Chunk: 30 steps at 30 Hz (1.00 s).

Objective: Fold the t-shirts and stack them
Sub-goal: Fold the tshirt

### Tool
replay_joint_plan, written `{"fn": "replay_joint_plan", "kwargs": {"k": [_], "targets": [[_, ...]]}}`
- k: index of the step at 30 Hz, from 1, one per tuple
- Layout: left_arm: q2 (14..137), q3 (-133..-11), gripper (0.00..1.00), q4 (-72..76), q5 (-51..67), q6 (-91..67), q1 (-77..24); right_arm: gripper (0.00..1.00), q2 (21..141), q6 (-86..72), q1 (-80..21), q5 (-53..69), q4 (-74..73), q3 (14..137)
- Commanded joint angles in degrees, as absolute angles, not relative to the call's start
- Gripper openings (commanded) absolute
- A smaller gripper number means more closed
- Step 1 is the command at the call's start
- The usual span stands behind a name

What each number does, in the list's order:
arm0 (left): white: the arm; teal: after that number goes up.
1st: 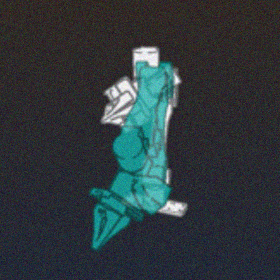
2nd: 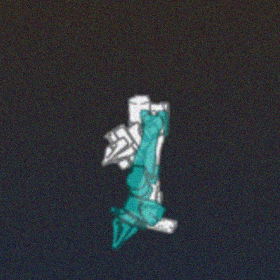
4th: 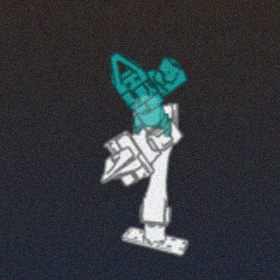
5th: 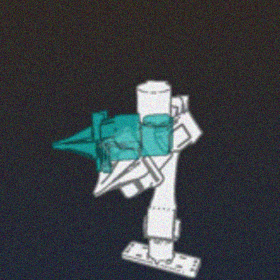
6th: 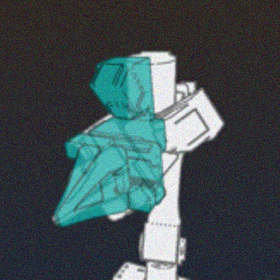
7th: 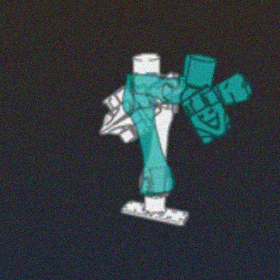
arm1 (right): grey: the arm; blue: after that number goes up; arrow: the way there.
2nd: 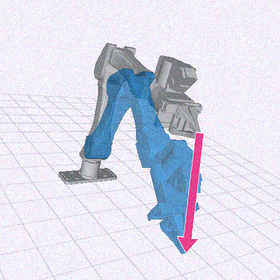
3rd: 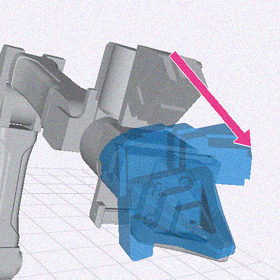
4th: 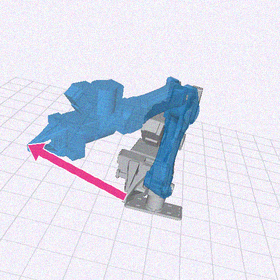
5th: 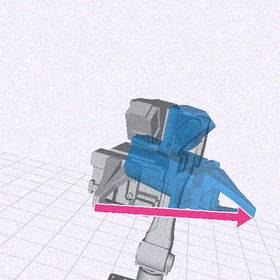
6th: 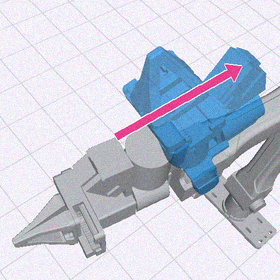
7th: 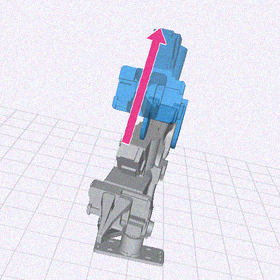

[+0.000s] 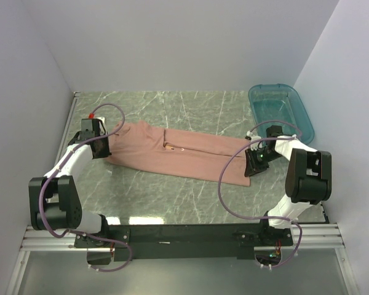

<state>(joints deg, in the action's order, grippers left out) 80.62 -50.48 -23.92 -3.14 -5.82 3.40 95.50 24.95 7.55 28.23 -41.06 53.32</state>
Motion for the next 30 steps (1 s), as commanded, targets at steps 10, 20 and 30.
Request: {"fn": "replay_joint_plan", "kwargs": {"k": [10,20,30], "targets": [[78.9,-50.5,0.0,-23.3,-5.4,-6.8,3.2,0.0,89.0,27.7,8.3,27.2,-44.0,54.1],[75.9,-49.5,0.0,-23.3,-8.6,-6.9,3.2,0.0,82.0,33.1,8.9,24.8,-48.5,51.6],[76.9,-50.4,0.0,-25.1,-9.7,-6.9,3.2,0.0,79.8,43.2,9.1,25.7,-56.8,49.7]]}}
